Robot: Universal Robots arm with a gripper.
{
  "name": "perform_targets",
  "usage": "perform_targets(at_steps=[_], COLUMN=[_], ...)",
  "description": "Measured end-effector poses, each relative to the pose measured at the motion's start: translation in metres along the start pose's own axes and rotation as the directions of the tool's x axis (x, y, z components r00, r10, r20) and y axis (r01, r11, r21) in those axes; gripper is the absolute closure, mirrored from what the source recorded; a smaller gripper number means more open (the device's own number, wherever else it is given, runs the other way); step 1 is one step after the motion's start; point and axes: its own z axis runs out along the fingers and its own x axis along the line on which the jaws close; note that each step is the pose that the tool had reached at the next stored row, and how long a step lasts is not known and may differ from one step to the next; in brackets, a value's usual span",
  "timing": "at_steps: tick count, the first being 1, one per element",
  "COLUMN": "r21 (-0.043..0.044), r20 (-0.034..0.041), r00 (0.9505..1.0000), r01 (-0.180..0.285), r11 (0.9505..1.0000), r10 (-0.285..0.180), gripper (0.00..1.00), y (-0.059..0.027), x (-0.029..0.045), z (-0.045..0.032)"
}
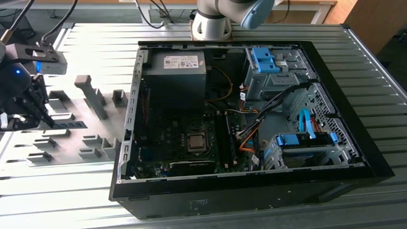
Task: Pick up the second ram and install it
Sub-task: 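Pick up the second ram and move it above second insertion slot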
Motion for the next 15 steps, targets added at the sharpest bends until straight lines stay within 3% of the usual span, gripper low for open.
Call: perform_targets(at_steps=[15], r21=[0.0001], r20=[0.0000], r00=[1.0000], r01=[0.000], r11=[1.0000], r10=[0.000], gripper=[0.86], y=[0.0004], x=[-0.0004], z=[-0.0175])
